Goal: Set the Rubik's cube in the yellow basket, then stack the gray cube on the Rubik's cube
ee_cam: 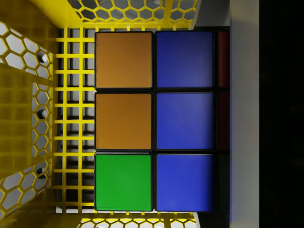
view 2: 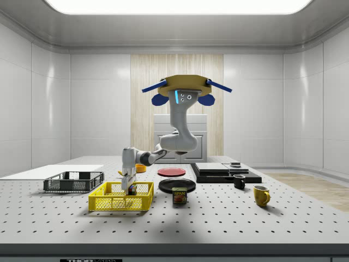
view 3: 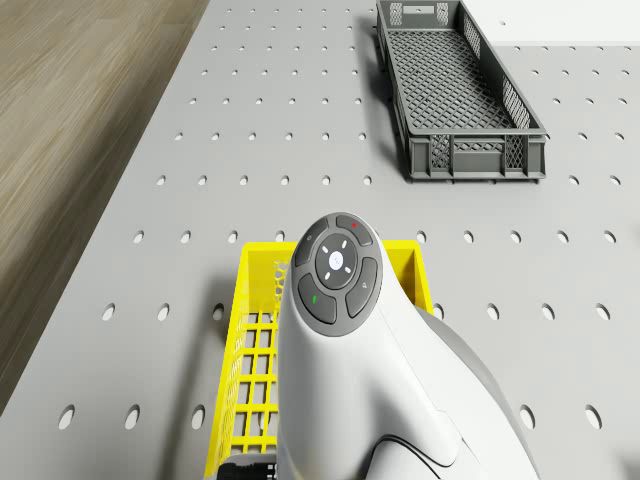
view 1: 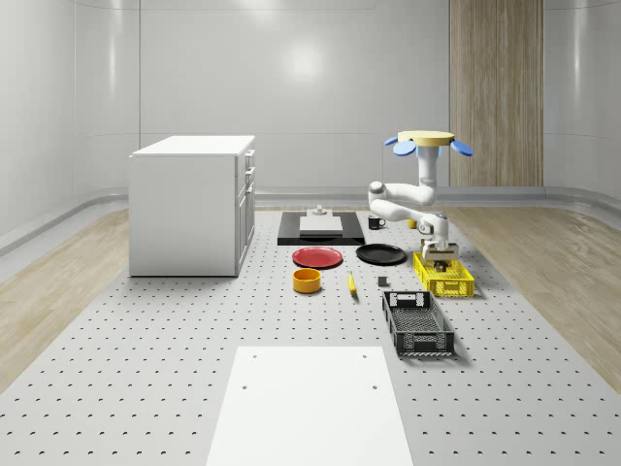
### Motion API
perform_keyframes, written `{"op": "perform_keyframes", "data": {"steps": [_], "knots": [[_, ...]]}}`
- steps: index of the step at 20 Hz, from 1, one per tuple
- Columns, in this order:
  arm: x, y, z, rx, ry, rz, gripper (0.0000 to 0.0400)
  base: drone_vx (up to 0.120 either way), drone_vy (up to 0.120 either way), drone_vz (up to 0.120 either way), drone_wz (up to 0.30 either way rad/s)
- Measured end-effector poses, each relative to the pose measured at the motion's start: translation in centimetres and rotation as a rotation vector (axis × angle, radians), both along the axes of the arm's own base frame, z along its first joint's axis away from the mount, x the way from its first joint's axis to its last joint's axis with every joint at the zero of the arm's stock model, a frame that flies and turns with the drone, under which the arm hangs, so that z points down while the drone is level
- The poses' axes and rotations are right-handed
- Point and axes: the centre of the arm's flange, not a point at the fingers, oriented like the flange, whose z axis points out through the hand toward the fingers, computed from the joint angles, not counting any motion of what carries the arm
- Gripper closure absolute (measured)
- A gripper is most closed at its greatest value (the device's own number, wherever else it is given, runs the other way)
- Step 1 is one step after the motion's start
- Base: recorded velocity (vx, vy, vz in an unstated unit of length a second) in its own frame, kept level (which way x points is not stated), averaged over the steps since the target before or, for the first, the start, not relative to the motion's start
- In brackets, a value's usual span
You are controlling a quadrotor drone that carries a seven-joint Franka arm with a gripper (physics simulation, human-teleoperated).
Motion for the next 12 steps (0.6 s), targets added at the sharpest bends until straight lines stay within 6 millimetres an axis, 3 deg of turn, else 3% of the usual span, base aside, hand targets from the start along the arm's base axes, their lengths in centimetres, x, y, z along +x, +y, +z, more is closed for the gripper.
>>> {"op": "perform_keyframes", "data": {"steps": [2, 4, 9, 12], "knots": [[0.0, 0.08, 0.45, 0.0, 0.0, 0.0, 0.0075, 0.0, 0.0, 0.0, 0.0], [0.0, 0.13, 0.72, 0.0, 0.0, 0.0, 0.0046, 0.0, 0.0, 0.0, 0.0], [0.0, 0.19, 0.58, 0.0, 0.0, 0.0, 0.0013, 0.008, 0.0, 0.12, 0.0], [0.0, 0.21, 0.54, 0.0, 0.0, 0.0, 0.0006, 0.12, -0.107, 0.107, 0.0]]}}
